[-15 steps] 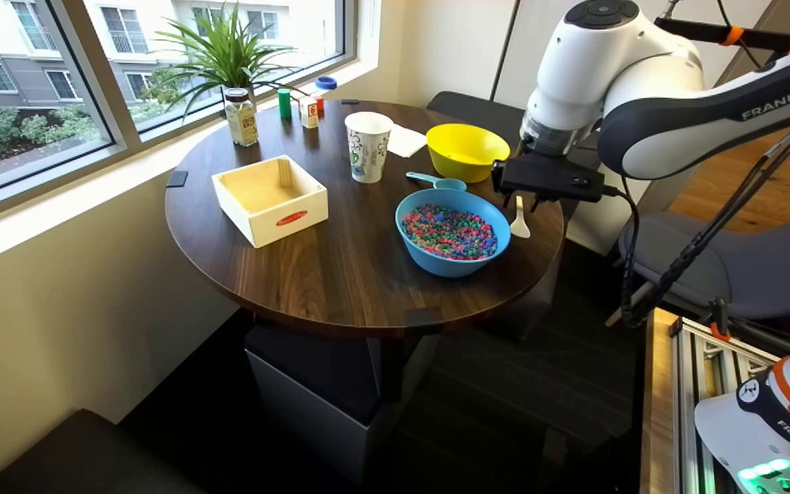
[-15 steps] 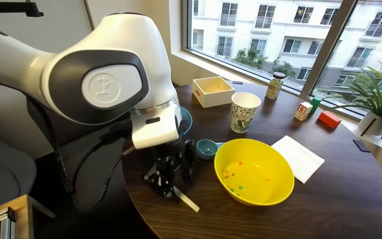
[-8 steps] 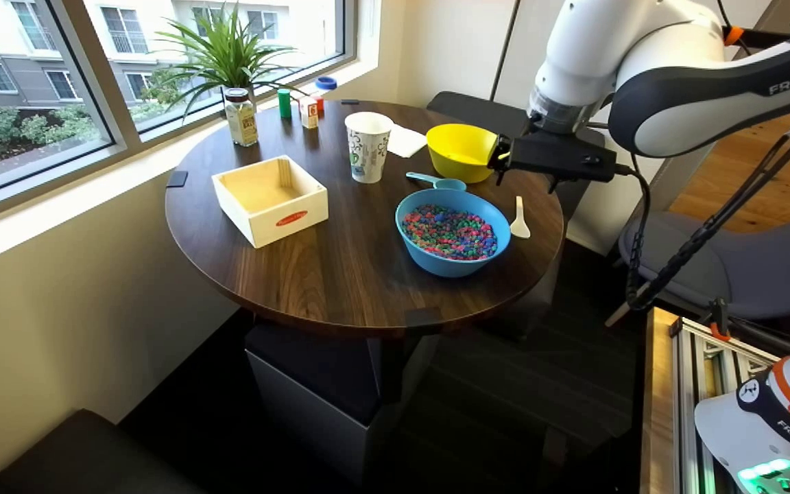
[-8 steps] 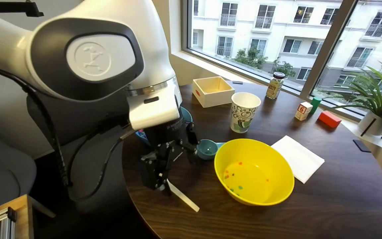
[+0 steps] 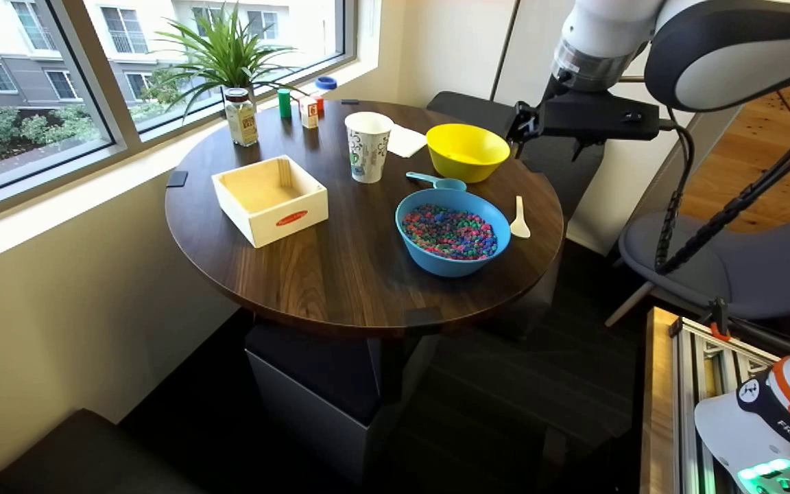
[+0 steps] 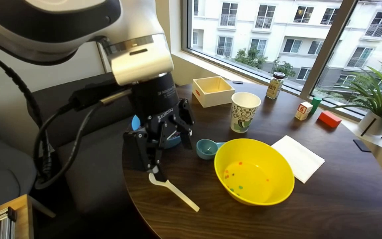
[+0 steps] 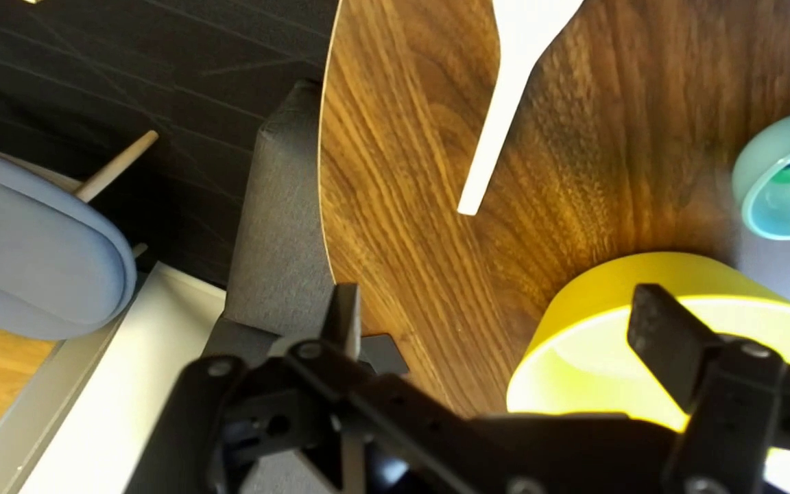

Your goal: Use the spoon to take one scoop from the blue bowl, empty it into the measuring cup and then take another scoop and empty into the yellow bowl

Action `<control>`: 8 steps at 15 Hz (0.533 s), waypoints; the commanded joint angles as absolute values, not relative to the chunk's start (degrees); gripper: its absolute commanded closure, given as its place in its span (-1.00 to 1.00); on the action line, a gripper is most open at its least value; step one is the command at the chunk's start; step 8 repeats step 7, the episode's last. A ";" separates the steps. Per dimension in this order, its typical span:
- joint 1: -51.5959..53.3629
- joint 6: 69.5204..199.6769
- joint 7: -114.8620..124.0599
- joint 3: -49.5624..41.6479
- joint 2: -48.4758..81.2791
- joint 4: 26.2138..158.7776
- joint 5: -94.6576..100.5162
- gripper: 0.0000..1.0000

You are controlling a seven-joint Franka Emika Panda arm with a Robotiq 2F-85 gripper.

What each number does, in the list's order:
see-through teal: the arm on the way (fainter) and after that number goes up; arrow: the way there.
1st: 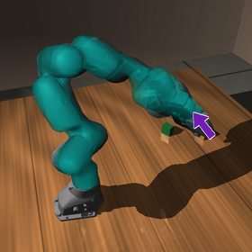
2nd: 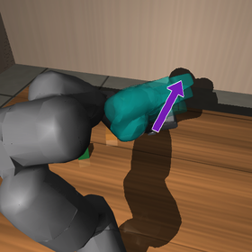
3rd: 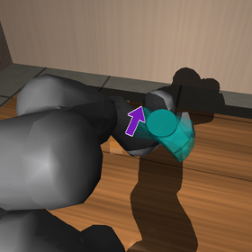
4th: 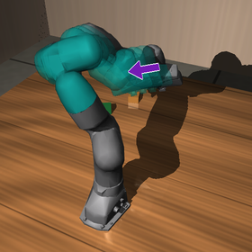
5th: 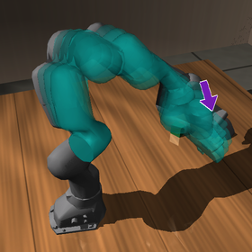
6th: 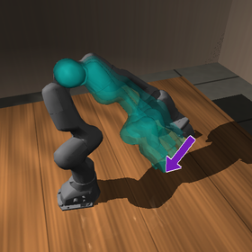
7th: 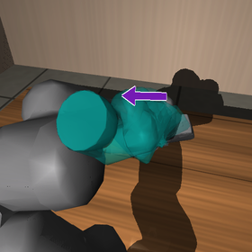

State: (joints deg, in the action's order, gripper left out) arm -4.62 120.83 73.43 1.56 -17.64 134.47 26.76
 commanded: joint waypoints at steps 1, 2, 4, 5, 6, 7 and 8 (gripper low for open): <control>-5.50 120.48 72.25 2.47 -18.33 134.24 26.44 -1.00; -5.53 120.13 71.54 2.60 -18.97 134.10 26.36 -1.00; -5.57 119.90 71.00 2.75 -19.68 134.09 26.27 -1.00; -5.58 119.90 70.85 2.76 -19.73 134.09 26.24 -1.00; -5.58 119.89 70.73 2.76 -19.72 134.10 26.22 -1.00; -5.58 119.89 70.64 2.76 -19.72 134.10 26.21 -1.00; -5.58 119.89 70.64 2.76 -19.72 134.10 26.21 -1.00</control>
